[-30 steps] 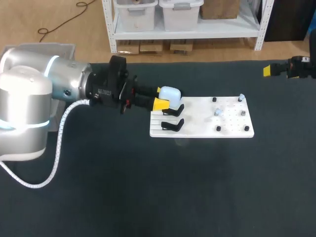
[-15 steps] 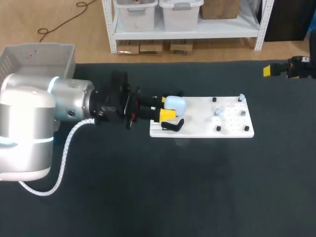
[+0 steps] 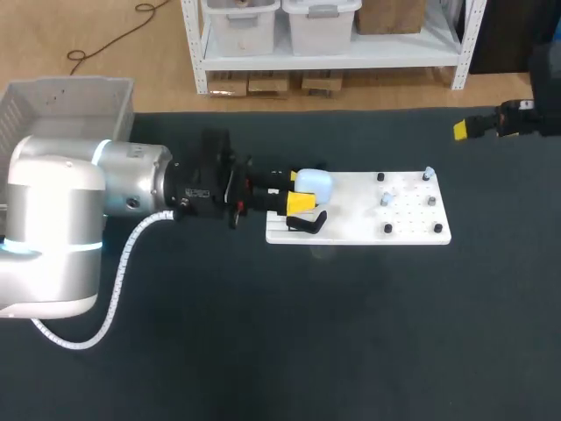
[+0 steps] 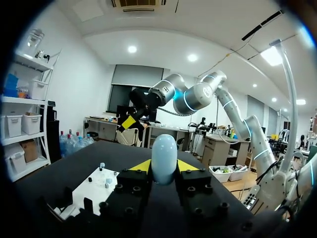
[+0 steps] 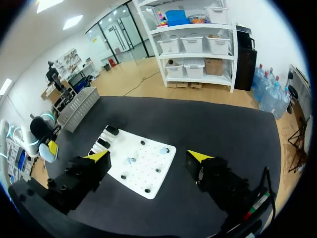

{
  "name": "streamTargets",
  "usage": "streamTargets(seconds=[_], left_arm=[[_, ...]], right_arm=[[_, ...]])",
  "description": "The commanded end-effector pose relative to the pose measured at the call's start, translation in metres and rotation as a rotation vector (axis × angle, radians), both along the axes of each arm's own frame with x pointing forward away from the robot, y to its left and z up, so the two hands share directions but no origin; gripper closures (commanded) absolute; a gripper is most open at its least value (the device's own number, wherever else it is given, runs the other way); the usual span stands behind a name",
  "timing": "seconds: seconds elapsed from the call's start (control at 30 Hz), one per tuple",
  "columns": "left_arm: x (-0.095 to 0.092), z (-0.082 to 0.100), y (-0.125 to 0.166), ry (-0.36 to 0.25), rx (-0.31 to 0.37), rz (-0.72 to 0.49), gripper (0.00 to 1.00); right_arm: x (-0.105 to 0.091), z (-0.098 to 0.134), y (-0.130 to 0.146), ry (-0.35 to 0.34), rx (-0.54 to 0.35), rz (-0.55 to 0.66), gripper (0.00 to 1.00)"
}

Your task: Pick up each earbud case from the left stands, insert the matching earbuds, close the lid, and place the case in the box.

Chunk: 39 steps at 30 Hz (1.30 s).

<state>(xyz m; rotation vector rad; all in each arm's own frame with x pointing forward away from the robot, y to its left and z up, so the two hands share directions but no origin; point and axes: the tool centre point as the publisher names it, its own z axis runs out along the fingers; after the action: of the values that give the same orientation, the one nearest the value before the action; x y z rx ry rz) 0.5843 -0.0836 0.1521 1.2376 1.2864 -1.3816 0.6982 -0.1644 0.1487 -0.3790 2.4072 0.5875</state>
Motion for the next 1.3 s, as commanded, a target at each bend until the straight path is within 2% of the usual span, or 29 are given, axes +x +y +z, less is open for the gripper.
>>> streamTargets(seconds=[0.03, 0.33, 0.6, 0.97, 1.3], left_arm=[[0.008, -0.006, 0.000, 0.002, -0.012, -0.015, 1.00], [0.013, -0.010, 0.000, 0.011, -0.039, -0.007, 1.00], [0.014, -0.013, -0.002, -0.026, -0.060, 0.019, 1.00], [0.016, -0.016, -0.009, -0.029, -0.066, 0.015, 1.00], [0.020, -0.017, -0.014, -0.042, -0.064, 0.006, 1.00]], right_arm=[[-0.016, 0.008, 0.012, -0.006, -0.045, -0.012, 0.00], [-0.047, 0.017, 0.037, -0.024, -0.063, 0.053, 0.00], [-0.073, 0.026, 0.058, -0.037, -0.060, 0.109, 0.00], [-0.092, 0.023, 0.085, -0.013, -0.053, 0.181, 0.00], [-0.109, 0.018, 0.100, 0.030, -0.047, 0.198, 0.00]])
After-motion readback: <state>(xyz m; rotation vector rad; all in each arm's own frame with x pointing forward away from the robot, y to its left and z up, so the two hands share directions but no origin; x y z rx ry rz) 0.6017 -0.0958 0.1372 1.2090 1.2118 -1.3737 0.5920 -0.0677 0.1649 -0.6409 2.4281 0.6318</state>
